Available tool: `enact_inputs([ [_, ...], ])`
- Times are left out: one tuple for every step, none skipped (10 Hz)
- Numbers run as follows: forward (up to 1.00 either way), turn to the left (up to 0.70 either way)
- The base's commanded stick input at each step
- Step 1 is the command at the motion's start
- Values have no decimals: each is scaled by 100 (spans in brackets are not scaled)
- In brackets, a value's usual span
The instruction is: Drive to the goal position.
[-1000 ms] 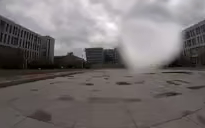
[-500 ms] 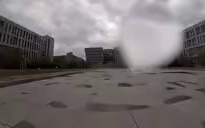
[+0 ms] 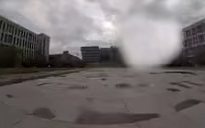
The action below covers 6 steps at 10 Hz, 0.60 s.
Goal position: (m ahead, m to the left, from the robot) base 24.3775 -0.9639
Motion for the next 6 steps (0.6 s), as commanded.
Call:
enact_inputs([
  [70,0],
  [70,0],
  [70,0],
  [70,0],
  [70,0],
  [70,0],
])
